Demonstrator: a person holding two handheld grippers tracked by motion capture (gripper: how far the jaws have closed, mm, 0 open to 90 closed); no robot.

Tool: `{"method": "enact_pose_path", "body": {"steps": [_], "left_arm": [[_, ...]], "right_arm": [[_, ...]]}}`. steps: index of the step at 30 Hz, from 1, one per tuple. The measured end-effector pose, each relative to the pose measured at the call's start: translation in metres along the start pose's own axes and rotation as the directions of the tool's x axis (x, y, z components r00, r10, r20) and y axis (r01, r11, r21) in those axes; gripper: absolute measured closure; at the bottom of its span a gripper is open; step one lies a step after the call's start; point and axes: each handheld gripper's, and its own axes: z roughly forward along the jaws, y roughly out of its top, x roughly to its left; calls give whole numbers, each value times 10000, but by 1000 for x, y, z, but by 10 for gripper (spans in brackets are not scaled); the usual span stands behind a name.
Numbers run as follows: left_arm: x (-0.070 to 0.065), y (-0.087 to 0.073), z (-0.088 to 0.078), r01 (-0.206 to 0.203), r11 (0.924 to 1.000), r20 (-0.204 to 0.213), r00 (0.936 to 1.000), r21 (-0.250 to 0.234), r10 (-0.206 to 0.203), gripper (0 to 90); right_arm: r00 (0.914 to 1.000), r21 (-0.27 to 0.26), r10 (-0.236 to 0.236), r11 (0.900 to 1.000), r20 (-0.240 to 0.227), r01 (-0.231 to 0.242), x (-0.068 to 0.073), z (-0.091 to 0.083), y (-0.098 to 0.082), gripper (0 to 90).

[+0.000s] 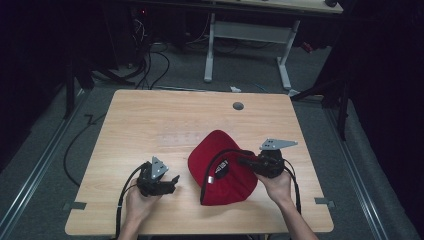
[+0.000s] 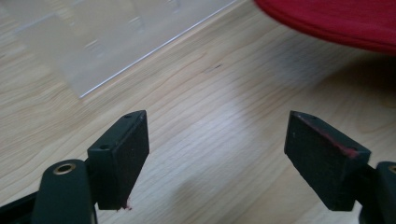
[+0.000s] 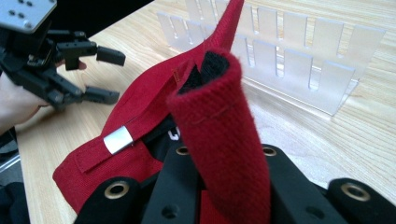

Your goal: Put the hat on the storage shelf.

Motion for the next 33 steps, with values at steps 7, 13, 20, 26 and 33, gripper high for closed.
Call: {"method": "enact_pose_path", "body": {"steps": [7,13,20,26,33], "left_arm": [[-17,0,-3,-309,9995,524,9982,50,306,208],[-25,3,-2,-507,9987,725,9961,-19,507,201],[-38,7,-1,-767,9968,1006,9918,-239,787,187],[-42,8,-1,-962,9948,999,9900,-337,992,183],[-44,7,0,-1170,9928,982,9880,-273,1192,179]], "right_arm": [[9995,41,269,9996,-161,-269,-4,-1,8,859],[9987,86,420,9991,-304,-417,-5,1,14,859],[9970,286,634,9977,-449,-622,-5,5,22,859],[9942,468,866,9954,-642,-836,-7,11,24,859],[9927,706,1029,9926,-622,-985,-6,15,24,858]]}}
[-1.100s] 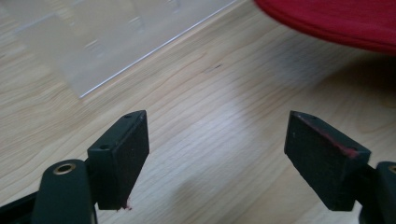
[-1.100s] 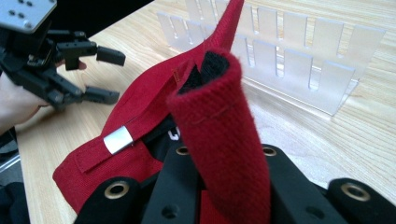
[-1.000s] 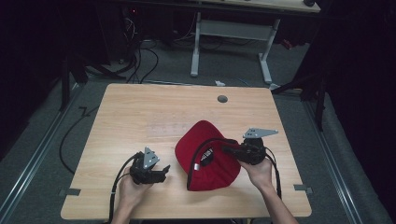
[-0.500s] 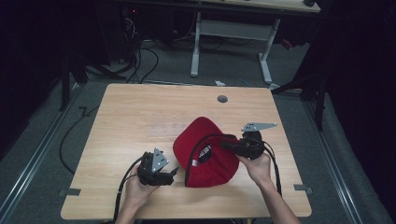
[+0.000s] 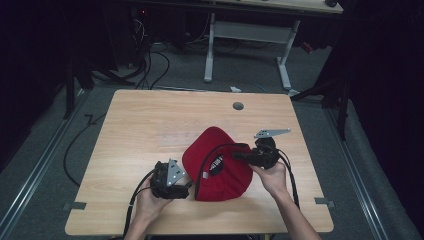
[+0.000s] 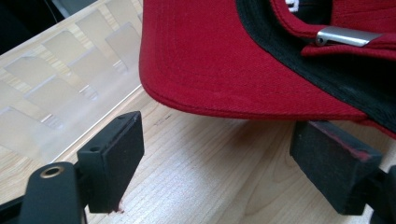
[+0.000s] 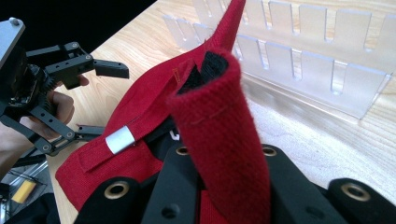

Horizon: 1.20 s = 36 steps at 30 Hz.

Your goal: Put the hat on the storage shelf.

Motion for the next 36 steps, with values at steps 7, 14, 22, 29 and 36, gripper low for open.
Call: {"method": "enact_pose_path", "body": {"steps": [7,14,22,29,36], "left_arm": [[-2,0,1,-264,9996,-4,9997,48,264,183],[-5,-1,2,-386,9992,62,9992,57,386,189],[-7,5,0,-369,9989,206,9991,-289,376,212],[-8,3,0,-598,9980,206,9980,-214,603,242],[-9,3,1,-689,9974,240,9973,-221,694,262]], "right_arm": [[9998,183,157,9997,77,-158,0,2,0,858],[9999,192,154,9997,13,-155,1,1,1,858],[9992,370,333,9988,-233,-324,2,6,1,857],[9987,552,429,9976,-282,-413,3,8,1,856],[9976,600,530,9969,-436,-503,3,8,1,855]]}}
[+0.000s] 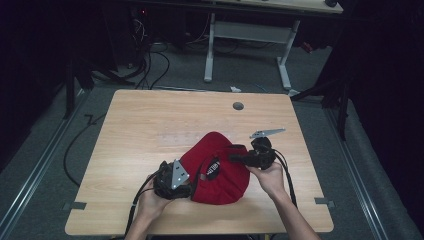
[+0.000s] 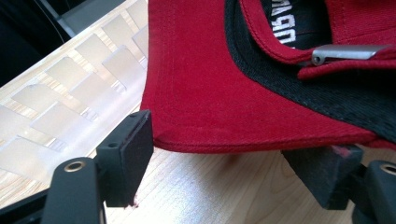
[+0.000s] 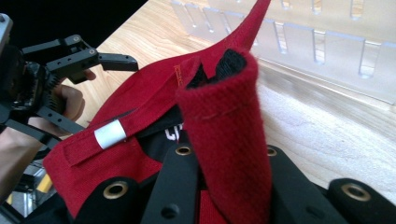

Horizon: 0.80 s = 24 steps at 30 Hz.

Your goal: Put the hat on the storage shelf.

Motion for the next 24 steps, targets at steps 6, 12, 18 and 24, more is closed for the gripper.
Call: {"method": "enact_pose_path", "body": {"steps": [6,12,18,24], "left_arm": [[0,0,0,-22,10000,48,10000,35,22,288],[4,4,-6,473,9986,332,9984,-234,-466,302],[1,4,-6,425,9990,688,9968,-161,-413,343],[1,8,-7,497,9986,718,9963,-198,-482,427]], "right_arm": [[9992,-33,184,9998,-367,-185,-2,0,1,854],[9975,76,276,9996,-648,-272,-5,-1,-2,855],[9938,339,384,9988,-1041,-350,-5,5,-2,854],[9893,321,410,9988,-1403,-368,-3,7,-1,853]]}}
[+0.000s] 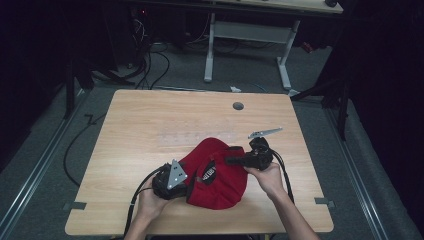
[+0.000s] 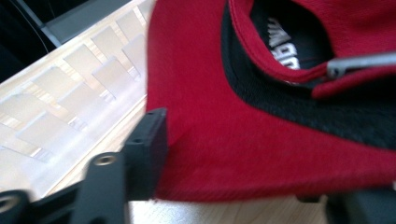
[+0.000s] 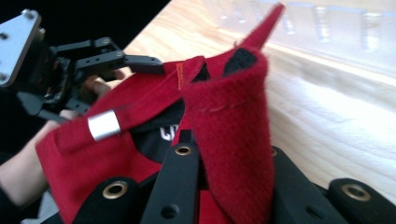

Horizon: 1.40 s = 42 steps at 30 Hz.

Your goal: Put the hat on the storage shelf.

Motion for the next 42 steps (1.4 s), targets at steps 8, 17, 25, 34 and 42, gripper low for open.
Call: {"method": "enact_pose_path", "body": {"steps": [8,17,25,34,42], "left_arm": [[-1,11,-6,46,9998,367,9993,198,-53,543],[-3,16,-12,396,9981,855,9954,480,-436,671],[-10,21,-19,42,9965,1275,9917,830,-149,779],[-17,22,-23,-521,9917,1403,9895,1172,354,847],[-13,28,-30,-420,9931,1280,9914,1094,278,857]], "right_arm": [[9997,-197,-262,9995,1,262,4,-3,0,844],[9971,-328,-596,9976,478,612,6,-2,0,801],[9971,-640,-451,9967,610,490,3,0,1,698],[9954,-1449,-94,9892,952,232,-3,-9,2,601],[9915,-2226,216,9749,1282,75,-8,-23,1,512]]}}
